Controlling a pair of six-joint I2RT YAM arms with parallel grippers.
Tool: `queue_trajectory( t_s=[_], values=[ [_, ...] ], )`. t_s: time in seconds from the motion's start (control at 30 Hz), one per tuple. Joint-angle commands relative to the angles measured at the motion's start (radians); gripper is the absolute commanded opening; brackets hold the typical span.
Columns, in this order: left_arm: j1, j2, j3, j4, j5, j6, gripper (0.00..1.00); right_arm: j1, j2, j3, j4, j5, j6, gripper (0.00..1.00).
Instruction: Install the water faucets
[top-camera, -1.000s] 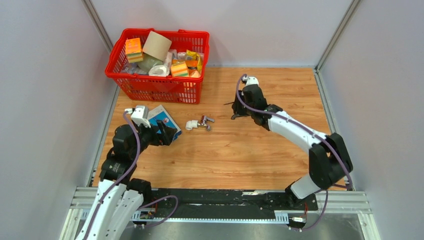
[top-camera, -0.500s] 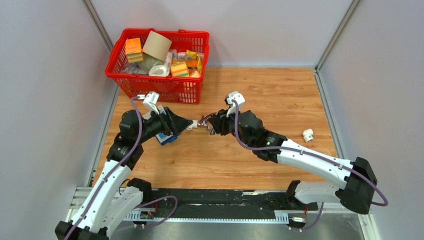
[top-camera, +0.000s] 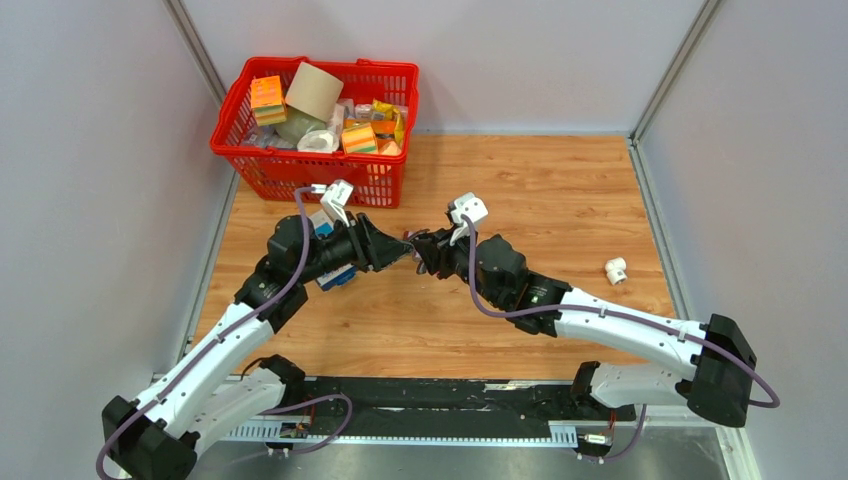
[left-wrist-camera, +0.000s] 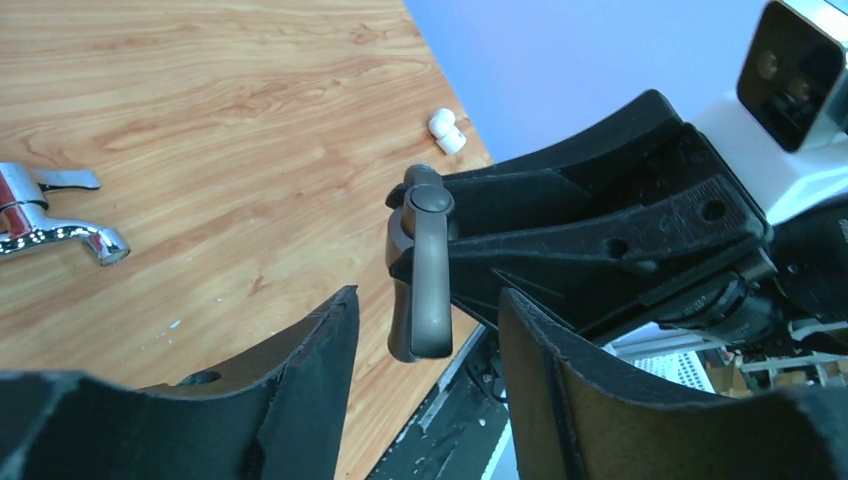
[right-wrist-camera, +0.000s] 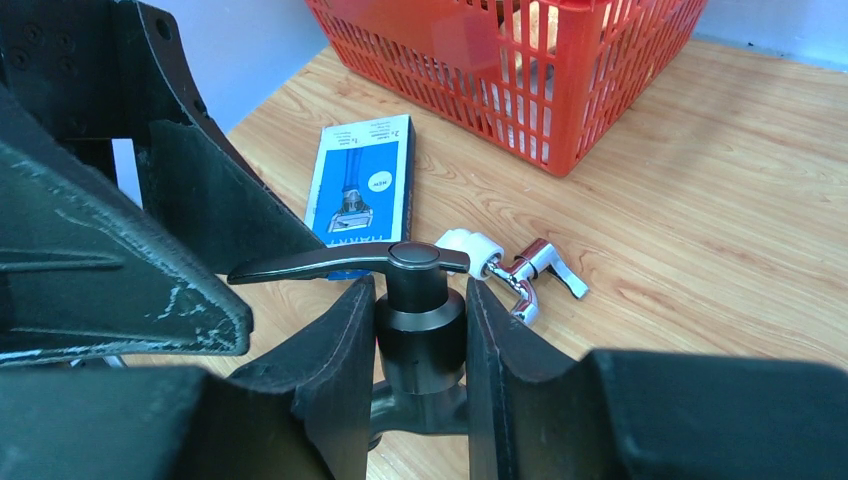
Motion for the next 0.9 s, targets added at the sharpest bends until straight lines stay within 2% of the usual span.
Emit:
queue_trajectory(
  t_s=[0.0, 0.23, 0.37, 0.4, 0.47, 0.7, 0.87],
  values=[
    [-0.015, 0.027, 0.055, 0.026, -0.058, 0.023, 0.57, 0.013, -0.016, -0.003, 0.098, 0.019, -0.029, 0.00],
    [-0.023, 0.064, 0.086, -0.025, -0.063, 0.063, 0.49, 0.017, -0.016, -0.025, 0.119, 0.017, -0.040, 0.00],
    [-0.032, 0.073, 0.069, 0.002, -0.049, 0.046, 0.34, 0.019, -0.017, -0.039, 0.139, 0.012, -0.043, 0.00],
    [-0.035, 0.074, 0.069, 0.008, -0.049, 0.044, 0.33, 0.017, -0.016, -0.040, 0.141, 0.011, -0.043, 0.00],
    [-0.039, 0.076, 0.064, 0.009, -0.043, 0.044, 0.32, 0.017, -0.016, -0.042, 0.141, 0.012, -0.044, 0.00],
    [-0.044, 0.071, 0.063, 0.001, -0.033, 0.049, 0.40, 0.019, -0.023, -0.046, 0.142, 0.023, -0.049, 0.00],
    [-0.050, 0.081, 0.066, 0.008, -0.026, 0.052, 0.37, 0.017, -0.025, -0.046, 0.144, 0.012, -0.044, 0.00]
  ],
)
